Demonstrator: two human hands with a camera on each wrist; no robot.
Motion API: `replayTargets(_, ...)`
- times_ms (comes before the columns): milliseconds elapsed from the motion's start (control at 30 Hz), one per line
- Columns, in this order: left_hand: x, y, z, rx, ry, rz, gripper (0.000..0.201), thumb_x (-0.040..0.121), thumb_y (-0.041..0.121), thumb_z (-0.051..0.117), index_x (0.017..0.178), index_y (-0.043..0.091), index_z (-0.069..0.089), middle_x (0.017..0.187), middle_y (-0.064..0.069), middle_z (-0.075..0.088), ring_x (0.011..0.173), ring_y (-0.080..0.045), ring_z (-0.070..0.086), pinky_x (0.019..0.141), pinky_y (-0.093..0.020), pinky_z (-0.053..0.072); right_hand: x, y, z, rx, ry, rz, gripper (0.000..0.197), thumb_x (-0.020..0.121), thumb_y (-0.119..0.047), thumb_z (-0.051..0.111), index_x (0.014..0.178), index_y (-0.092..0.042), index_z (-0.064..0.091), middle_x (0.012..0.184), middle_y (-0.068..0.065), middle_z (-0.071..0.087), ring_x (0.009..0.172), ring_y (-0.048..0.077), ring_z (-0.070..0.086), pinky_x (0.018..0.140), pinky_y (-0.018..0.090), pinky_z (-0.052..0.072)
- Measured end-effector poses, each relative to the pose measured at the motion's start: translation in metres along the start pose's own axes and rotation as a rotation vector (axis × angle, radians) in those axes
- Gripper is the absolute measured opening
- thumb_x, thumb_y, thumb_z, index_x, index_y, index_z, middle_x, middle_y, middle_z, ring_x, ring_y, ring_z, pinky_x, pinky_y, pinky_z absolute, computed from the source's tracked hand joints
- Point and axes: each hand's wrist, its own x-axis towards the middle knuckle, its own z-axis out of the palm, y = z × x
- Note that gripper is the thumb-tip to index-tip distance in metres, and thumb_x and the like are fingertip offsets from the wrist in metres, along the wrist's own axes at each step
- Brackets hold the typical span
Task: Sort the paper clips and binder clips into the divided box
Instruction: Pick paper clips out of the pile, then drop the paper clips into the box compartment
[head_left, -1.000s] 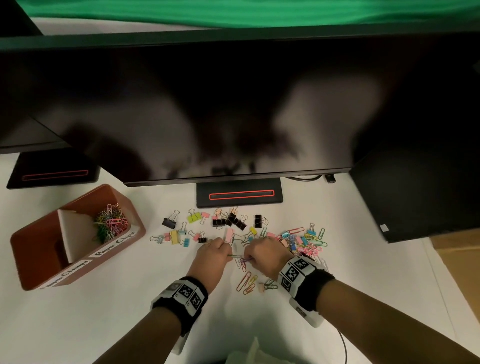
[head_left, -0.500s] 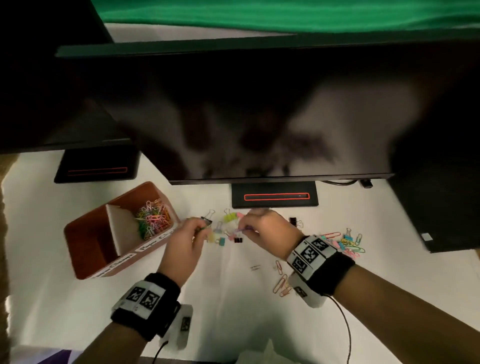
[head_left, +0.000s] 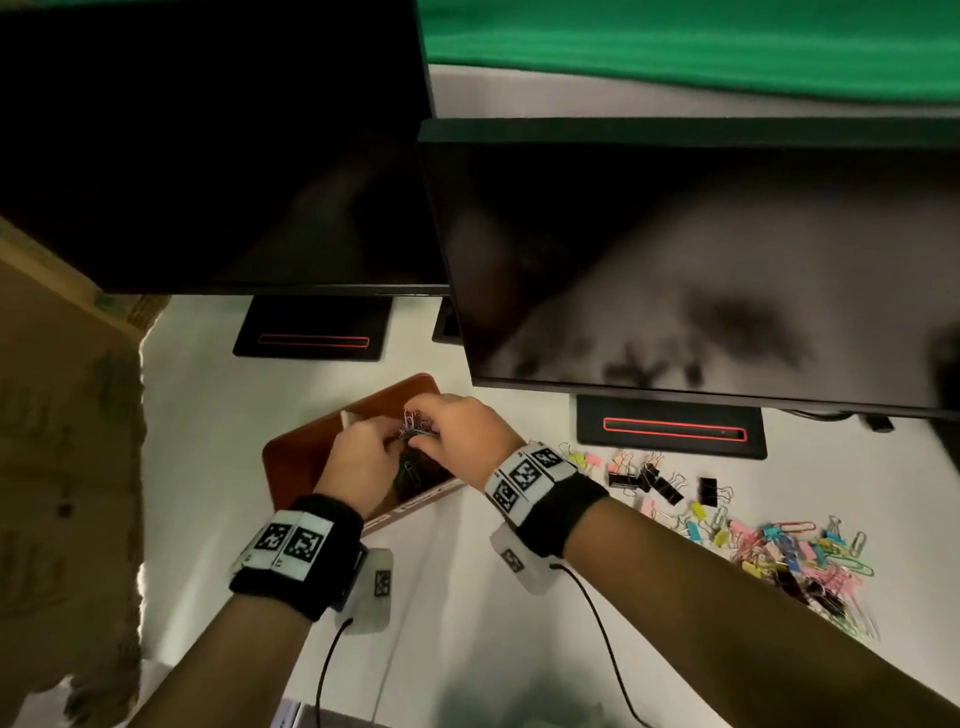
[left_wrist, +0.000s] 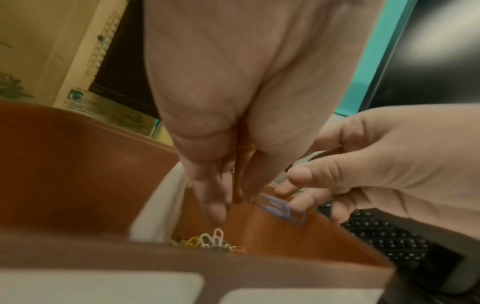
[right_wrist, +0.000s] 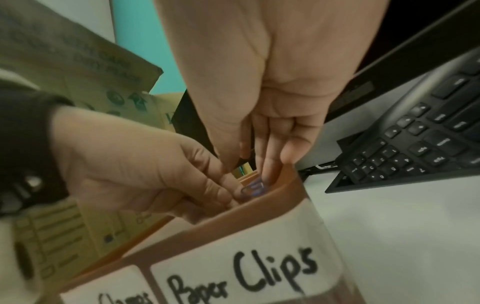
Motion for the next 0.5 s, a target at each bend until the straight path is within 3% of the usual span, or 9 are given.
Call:
replayTargets(133,-0.019,0.022,0.013,-0.101,0.05,0.174,0.03,0.087,0.008,0.057,0.115,0.018,0.062,0.111,0.0,0.062,0.102,-0.016,0.06,0.093,-0.032,0.048,-0.053,0.036,-0.019,0.057,0.161,-0.061,0.025,0.088,-0.03,0.059,0.112,-0.021,0.061,0.105,-0.001,0.067,0.094,0.018,0.063,0.086,0.031,0.049)
replayTargets(267,-0.043,0.065,0.054,-0.181,-0.064,0.324,0.019,0.086,0.012,0.06,0.104,0.019,0.064,0.099,0.005,0.062,0.084,-0.007,0.061,0.076,-0.02,0.052,-0.12,0.1,-0.049,0.0,0.227,0.147,0.014,0.088,-0.027,0.059,0.1,-0.024,0.065,0.093,-0.005,0.067,0.077,0.015,0.063,0.076,0.032,0.052)
replayTargets(367,-0.058,0.091,0.1,-0.164,-0.264,0.339,0.015,0.086,0.02,0.06,0.1,0.019,0.064,0.096,0.003,0.065,0.081,-0.008,0.062,0.076,-0.026,0.053,-0.171,0.154,-0.066,-0.129,0.185,0.367,0.018,0.089,-0.02,0.056,0.103,-0.021,0.066,0.101,-0.001,0.068,0.087,0.018,0.063,0.079,0.029,0.049)
replayTargets(500,-0.068,0.11,0.16,0.022,-0.423,0.297,0.029,0.086,0.031,0.059,0.111,0.017,0.059,0.103,0.0,0.062,0.086,-0.011,0.06,0.082,-0.028,0.051,-0.219,0.198,-0.074,-0.208,0.043,0.543,0.024,0.089,-0.02,0.051,0.11,-0.025,0.062,0.118,-0.002,0.062,0.103,0.018,0.058,0.092,0.033,0.047)
